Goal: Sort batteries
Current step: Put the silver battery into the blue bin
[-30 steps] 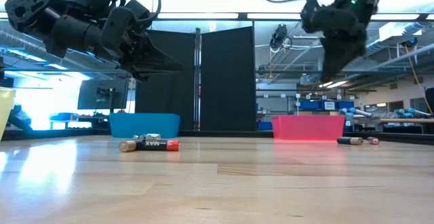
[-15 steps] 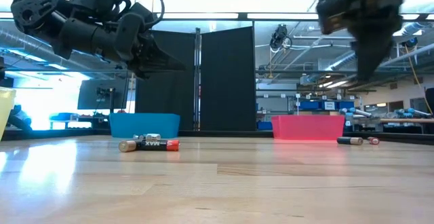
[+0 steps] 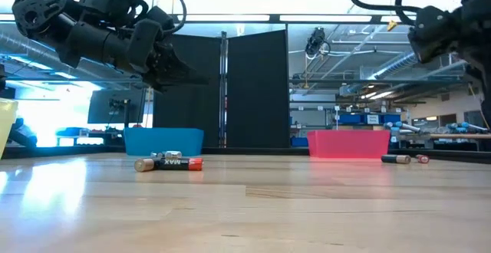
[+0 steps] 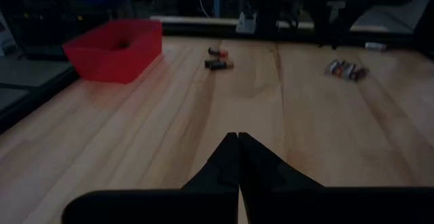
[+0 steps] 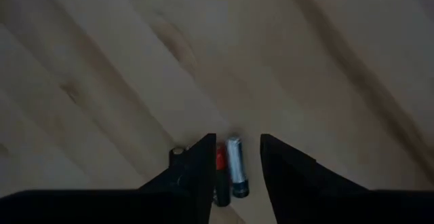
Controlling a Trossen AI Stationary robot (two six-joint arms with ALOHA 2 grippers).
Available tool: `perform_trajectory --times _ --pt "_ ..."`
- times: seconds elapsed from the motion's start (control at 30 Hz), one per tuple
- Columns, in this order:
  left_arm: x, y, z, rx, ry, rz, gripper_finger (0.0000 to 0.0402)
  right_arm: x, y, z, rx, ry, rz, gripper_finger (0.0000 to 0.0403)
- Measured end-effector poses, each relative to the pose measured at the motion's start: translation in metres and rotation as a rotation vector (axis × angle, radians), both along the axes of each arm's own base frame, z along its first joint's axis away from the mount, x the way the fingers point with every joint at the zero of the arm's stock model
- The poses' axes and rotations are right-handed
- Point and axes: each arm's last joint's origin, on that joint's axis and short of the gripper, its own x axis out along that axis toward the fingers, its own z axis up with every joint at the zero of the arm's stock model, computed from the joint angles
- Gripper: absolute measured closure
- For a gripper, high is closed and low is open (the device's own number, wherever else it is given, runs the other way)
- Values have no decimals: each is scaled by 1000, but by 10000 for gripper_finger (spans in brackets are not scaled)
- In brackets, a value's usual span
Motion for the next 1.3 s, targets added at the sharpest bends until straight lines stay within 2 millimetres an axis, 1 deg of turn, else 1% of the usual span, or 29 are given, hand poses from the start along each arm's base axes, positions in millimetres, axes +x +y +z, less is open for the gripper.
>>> perform_trajectory --times 0.13,0.33,0.47,0.63,0.9,1.03,1.3 --pt "-1 0 -4 -1 43 0 395 -4 2 -6 24 16 1 275" --pt "-1 0 -4 -1 43 1 395 -7 11 -6 33 12 28 274" --pt "-1 0 -4 -1 42 1 395 -10 15 -6 14 4 46 273" --pt "-1 0 -4 0 42 0 394 -11 15 -7 -16 -6 49 274" --pt "-1 0 -4 1 42 2 394 -19 14 -24 -22 -2 70 274" --pt "-1 0 -4 1 42 2 394 -21 17 -28 -18 -11 92 275" --pt "-1 0 -4 1 42 7 394 -28 16 -39 -23 -2 95 275"
